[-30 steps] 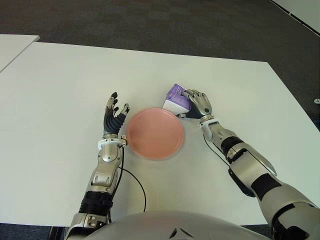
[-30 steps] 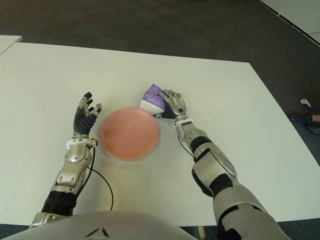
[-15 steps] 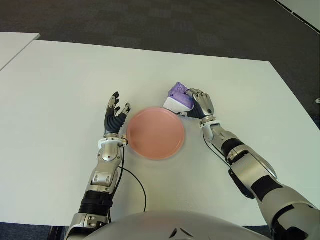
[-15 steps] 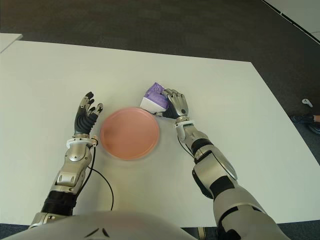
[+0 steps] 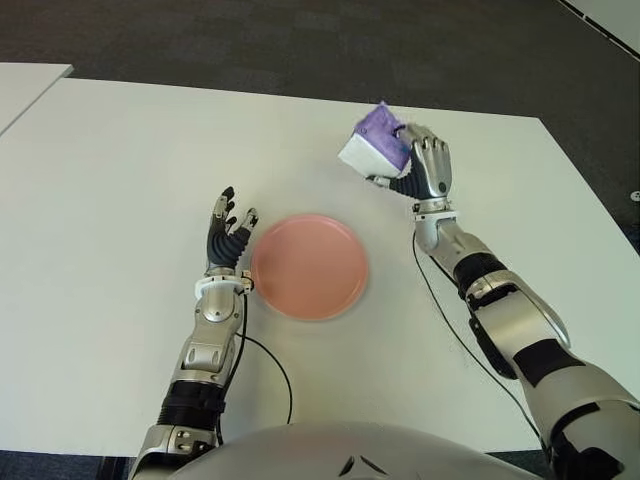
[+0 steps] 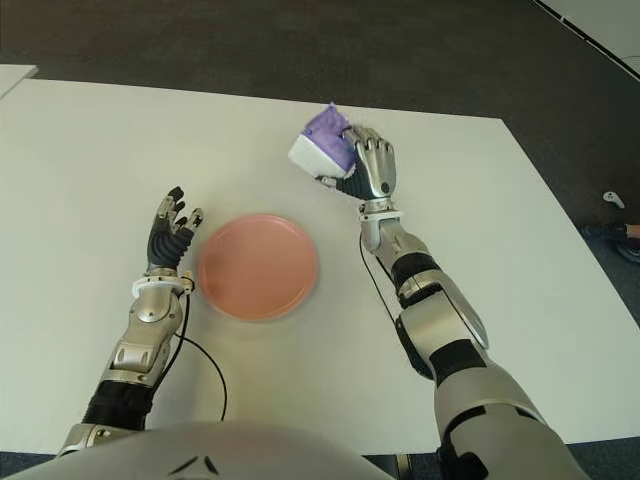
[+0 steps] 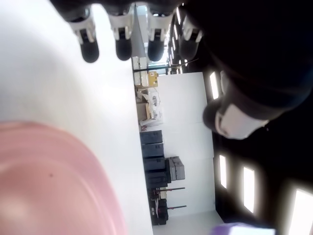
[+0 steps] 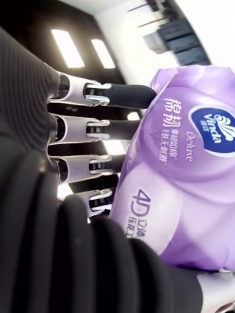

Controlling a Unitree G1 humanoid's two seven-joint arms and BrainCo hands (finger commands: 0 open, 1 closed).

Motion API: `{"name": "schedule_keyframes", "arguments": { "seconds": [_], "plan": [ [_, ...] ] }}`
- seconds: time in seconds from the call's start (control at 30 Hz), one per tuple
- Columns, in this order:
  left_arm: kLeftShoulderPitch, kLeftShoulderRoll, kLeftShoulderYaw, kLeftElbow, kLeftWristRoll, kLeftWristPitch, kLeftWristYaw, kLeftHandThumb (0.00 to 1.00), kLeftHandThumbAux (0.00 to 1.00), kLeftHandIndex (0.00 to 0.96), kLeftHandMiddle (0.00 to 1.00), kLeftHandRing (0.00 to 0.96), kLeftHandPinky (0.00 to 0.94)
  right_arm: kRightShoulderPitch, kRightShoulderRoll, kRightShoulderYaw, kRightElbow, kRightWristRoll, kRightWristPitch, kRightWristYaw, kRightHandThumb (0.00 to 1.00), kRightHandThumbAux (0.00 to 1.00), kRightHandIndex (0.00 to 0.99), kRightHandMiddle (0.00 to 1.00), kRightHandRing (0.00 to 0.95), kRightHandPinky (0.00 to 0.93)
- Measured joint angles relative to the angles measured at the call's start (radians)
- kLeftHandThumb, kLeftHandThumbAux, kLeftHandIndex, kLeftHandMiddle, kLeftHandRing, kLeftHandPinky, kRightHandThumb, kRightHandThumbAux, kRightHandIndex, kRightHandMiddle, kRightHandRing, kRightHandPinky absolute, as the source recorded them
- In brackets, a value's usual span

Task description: Put the tissue paper into the plate.

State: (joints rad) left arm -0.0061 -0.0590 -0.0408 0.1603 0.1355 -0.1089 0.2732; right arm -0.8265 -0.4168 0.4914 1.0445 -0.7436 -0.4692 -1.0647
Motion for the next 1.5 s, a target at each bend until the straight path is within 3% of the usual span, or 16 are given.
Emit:
{"name": "schedule_keyframes", "arguments": {
  "seconds": [0.17, 0.5, 0.9, 1.17, 1.33, 1.5],
  "plan": [
    [-0.002, 0.0, -0.003, 0.009, -0.007, -0.034, -0.012, 0.0, 0.573, 0.0, 0.0, 0.0, 0.0, -0.014, 0.003, -0.026, -0.12, -0.007, 0.002, -0.009, 0.751, 0.708, 0.44, 0.903, 0.886, 0.867],
    [0.004, 0.0, -0.009, -0.021, 0.002, -0.03, -0.013, 0.0, 0.576, 0.0, 0.0, 0.0, 0.0, -0.002, -0.006, -0.089, -0.401, -0.025, 0.048, 0.099, 0.75, 0.705, 0.441, 0.884, 0.878, 0.859],
    [-0.008, 0.008, 0.019, 0.007, -0.008, -0.023, -0.021, 0.0, 0.567, 0.0, 0.0, 0.0, 0.0, 0.117, -0.005, -0.122, -0.601, -0.047, 0.072, 0.214, 0.75, 0.704, 0.442, 0.859, 0.862, 0.845],
    [-0.008, -0.001, 0.005, -0.004, 0.002, -0.019, -0.022, 0.0, 0.574, 0.0, 0.0, 0.0, 0.0, 0.217, 0.0, -0.089, -0.725, -0.07, 0.003, 0.311, 0.749, 0.705, 0.442, 0.857, 0.859, 0.854],
    [-0.008, -0.001, -0.001, -0.005, 0.01, -0.007, -0.016, 0.0, 0.569, 0.0, 0.0, 0.0, 0.0, 0.292, -0.03, -0.074, -0.815, -0.08, -0.053, 0.423, 0.748, 0.706, 0.442, 0.848, 0.853, 0.848],
    [-0.007, -0.001, -0.004, -0.006, 0.009, -0.007, -0.016, 0.0, 0.565, 0.0, 0.0, 0.0, 0.0, 0.324, -0.065, -0.077, -0.831, -0.065, -0.109, 0.525, 0.748, 0.705, 0.442, 0.841, 0.847, 0.845]
  ]
}}
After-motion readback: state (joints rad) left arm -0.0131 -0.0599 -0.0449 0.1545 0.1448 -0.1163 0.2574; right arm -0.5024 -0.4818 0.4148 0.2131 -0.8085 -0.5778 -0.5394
